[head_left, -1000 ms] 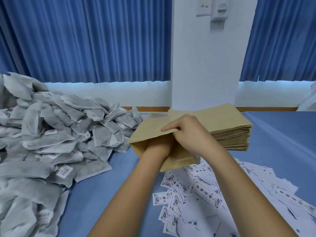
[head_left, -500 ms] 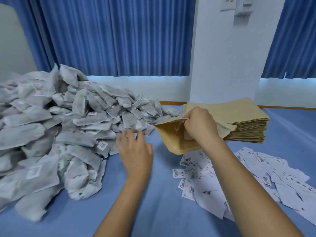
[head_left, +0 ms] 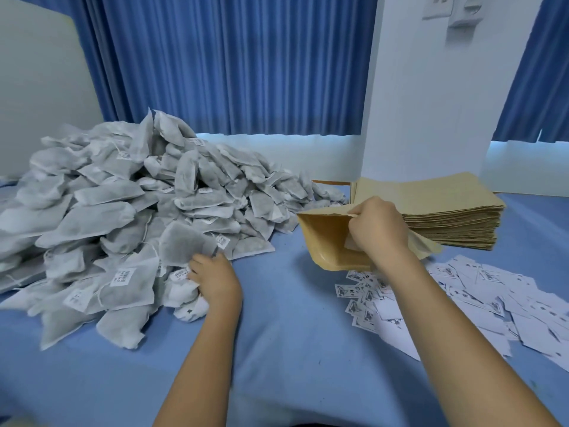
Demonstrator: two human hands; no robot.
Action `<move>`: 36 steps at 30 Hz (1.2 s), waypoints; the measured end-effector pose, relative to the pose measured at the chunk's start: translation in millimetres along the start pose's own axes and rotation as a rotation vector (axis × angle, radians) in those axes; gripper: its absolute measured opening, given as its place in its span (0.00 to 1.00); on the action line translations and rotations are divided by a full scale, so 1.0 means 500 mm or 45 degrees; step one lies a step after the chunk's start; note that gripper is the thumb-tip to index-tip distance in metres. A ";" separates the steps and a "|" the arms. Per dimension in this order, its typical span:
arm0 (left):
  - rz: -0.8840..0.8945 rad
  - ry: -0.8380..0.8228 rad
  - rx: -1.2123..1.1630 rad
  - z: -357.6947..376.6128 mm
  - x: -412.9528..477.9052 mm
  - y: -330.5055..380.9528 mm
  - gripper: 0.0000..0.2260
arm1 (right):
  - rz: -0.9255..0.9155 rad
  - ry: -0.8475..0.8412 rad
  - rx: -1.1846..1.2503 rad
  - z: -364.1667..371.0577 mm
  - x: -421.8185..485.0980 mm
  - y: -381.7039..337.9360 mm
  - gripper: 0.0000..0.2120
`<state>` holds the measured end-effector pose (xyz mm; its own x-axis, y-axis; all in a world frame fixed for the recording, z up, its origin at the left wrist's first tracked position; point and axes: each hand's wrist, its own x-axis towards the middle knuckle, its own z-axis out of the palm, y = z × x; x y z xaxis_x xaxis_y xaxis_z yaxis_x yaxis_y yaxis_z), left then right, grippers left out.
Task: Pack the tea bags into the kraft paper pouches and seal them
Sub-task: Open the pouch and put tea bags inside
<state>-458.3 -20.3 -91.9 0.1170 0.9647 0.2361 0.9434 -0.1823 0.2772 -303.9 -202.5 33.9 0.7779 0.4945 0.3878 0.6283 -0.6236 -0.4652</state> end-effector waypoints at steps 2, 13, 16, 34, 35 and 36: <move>0.040 0.011 -0.077 -0.006 0.014 -0.007 0.13 | 0.060 0.017 0.099 -0.013 0.007 0.013 0.16; -0.026 0.009 0.214 0.024 -0.032 -0.002 0.21 | 0.137 -0.001 0.181 -0.006 0.009 0.036 0.16; 0.217 0.066 0.235 0.033 -0.068 0.019 0.16 | 0.131 0.011 0.181 -0.001 0.008 0.037 0.17; 0.568 -0.245 0.051 0.004 -0.076 0.117 0.34 | 0.186 -0.022 0.288 -0.013 0.012 0.065 0.13; 0.605 -0.223 0.128 0.004 -0.077 0.118 0.32 | 0.181 -0.020 0.306 -0.012 0.012 0.069 0.14; 0.642 -0.228 0.164 0.007 -0.077 0.114 0.32 | 0.180 -0.022 0.317 -0.011 0.012 0.074 0.15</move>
<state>-407.8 -67.3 -88.5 0.6049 0.7830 0.1446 0.7857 -0.6165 0.0517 -275.9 -225.8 23.3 0.8566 0.4249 0.2928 0.4957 -0.5199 -0.6957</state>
